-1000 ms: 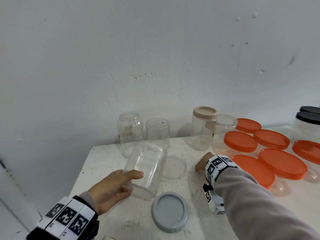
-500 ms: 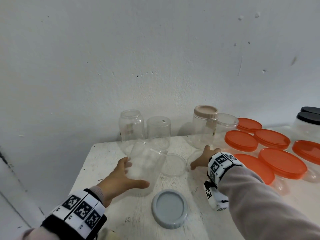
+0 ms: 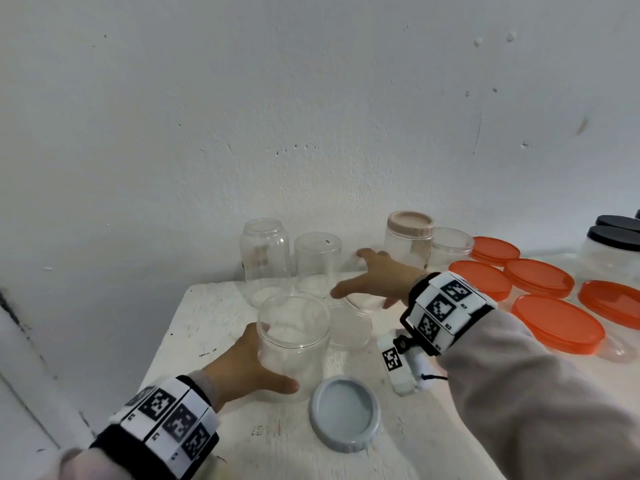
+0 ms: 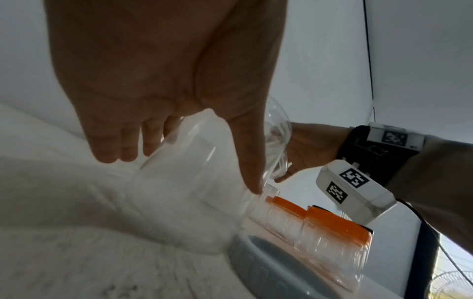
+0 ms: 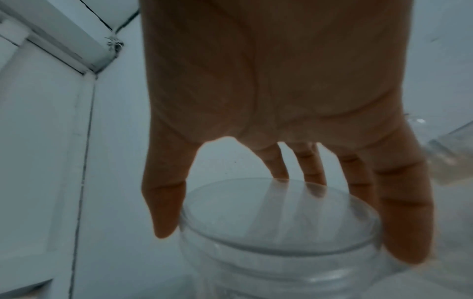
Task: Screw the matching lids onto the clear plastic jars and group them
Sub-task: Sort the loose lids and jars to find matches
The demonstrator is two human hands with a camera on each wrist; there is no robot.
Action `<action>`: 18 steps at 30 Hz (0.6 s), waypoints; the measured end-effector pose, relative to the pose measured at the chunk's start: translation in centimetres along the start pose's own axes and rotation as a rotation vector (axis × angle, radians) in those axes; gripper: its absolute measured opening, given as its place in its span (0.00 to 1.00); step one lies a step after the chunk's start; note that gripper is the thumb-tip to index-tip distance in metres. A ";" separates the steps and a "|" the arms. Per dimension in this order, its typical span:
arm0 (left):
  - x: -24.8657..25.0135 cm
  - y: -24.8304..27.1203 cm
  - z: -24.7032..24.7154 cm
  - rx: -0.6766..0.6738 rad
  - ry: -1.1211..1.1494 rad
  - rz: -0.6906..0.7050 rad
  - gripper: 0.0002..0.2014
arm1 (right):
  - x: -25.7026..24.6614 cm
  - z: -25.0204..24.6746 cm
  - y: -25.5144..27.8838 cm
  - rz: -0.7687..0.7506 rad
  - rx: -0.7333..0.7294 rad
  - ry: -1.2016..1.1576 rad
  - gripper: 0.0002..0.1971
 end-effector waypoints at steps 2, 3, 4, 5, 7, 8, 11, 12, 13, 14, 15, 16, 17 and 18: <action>0.2 0.0 -0.1 0.005 0.095 0.042 0.58 | -1.9 -0.3 0.5 -0.110 -0.046 0.026 0.53; 0.4 0.0 -0.1 0.016 0.135 0.065 0.60 | -2.8 -0.4 0.7 -0.167 -0.080 0.057 0.53; 0.6 -0.1 -0.2 0.034 0.171 0.087 0.60 | -3.7 -0.5 1.0 -0.218 -0.121 0.103 0.53; 0.7 -0.1 -0.3 0.051 0.201 0.107 0.61 | -4.6 -0.4 1.2 -0.258 -0.160 0.164 0.53; 0.8 0.0 -0.2 0.063 0.245 0.138 0.58 | -6.2 -0.2 1.6 -0.298 -0.223 0.289 0.53; 0.9 0.1 -0.1 0.058 0.260 0.154 0.55 | -6.8 0.0 1.7 -0.309 -0.246 0.340 0.53; 1.6 0.3 0.3 -0.025 0.281 0.256 0.39 | -8.5 0.8 1.9 -0.343 -0.292 0.441 0.53; 1.8 0.5 0.4 -0.050 0.276 0.290 0.37 | -9.0 1.0 1.9 -0.354 -0.304 0.468 0.53; 2.0 0.6 0.4 -0.056 0.276 0.311 0.36 | -9.3 1.2 2.0 -0.363 -0.309 0.497 0.53; 2.1 0.6 0.4 -0.051 0.280 0.318 0.37 | -9.6 1.4 2.0 -0.368 -0.314 0.528 0.53; 2.1 0.7 0.4 -0.047 0.285 0.323 0.37 | -9.9 1.6 2.0 -0.369 -0.320 0.555 0.53; 2.1 0.6 0.4 -0.042 0.287 0.323 0.38 | -10.0 1.7 2.1 -0.366 -0.327 0.576 0.53; 1.9 0.6 0.3 -0.033 0.289 0.317 0.39 | -10.2 1.8 2.1 -0.362 -0.332 0.591 0.53; 1.8 0.6 0.3 -0.018 0.293 0.306 0.38 | -10.2 1.8 2.2 -0.359 -0.333 0.603 0.53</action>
Point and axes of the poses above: each hand's wrist, its own y-axis away from the middle knuckle, its own z-axis out of the palm, x = y × z, the point moved 3 cm from there along -y, towards the middle knuckle, and after that the axes turned 11 degrees about y, right-handed, at the moved point
